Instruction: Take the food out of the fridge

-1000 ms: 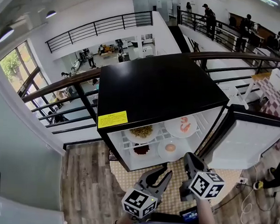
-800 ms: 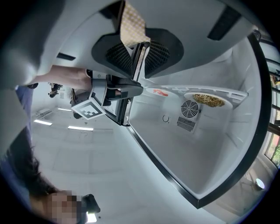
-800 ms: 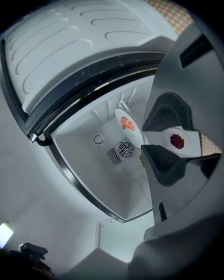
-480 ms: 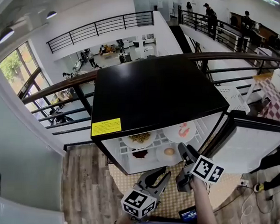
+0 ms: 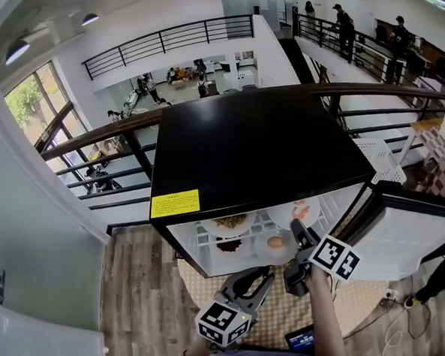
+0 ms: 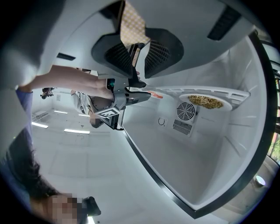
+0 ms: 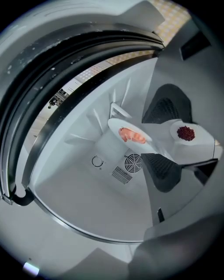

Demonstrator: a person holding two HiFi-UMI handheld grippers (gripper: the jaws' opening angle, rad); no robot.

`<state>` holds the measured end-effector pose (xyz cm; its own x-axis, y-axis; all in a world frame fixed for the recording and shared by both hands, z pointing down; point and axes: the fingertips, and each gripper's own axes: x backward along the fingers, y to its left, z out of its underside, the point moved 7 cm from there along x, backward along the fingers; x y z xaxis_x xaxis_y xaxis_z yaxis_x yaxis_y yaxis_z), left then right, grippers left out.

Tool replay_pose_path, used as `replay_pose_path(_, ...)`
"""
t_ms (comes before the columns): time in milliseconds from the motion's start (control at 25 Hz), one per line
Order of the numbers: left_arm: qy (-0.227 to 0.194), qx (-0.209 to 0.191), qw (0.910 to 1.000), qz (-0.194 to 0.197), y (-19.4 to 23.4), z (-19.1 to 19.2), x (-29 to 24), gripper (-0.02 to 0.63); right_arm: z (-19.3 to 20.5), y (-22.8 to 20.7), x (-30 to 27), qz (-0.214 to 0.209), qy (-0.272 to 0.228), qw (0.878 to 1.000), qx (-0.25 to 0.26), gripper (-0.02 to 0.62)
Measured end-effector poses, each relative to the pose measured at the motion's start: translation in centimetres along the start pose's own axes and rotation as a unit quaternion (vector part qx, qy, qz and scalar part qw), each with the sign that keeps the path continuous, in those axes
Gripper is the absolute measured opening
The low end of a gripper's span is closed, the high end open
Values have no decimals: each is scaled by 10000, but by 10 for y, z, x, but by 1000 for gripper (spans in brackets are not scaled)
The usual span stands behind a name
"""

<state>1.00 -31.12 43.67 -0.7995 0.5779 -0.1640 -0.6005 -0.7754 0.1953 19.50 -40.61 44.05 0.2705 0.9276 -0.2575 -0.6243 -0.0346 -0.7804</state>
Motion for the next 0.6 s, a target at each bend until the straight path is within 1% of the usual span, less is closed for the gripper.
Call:
replay_pose_path(40, 1, 5, 10000, -23, 1, 0, 1, 87, 1, 0, -1, 14, 9, 10000, -12, 212)
replay_pose_path(160, 14, 24, 10000, -73, 4, 2, 3, 87, 2, 0, 1, -3, -17, 10000, -76, 172)
replay_pose_path(280, 46, 24, 10000, -76, 4, 2, 3, 87, 2, 2, 5, -58, -28, 9998, -188, 123)
replay_pose_path(600, 66, -13, 10000, 41, -3, 2, 6, 87, 8, 4, 20, -201, 31, 9989, -432, 106)
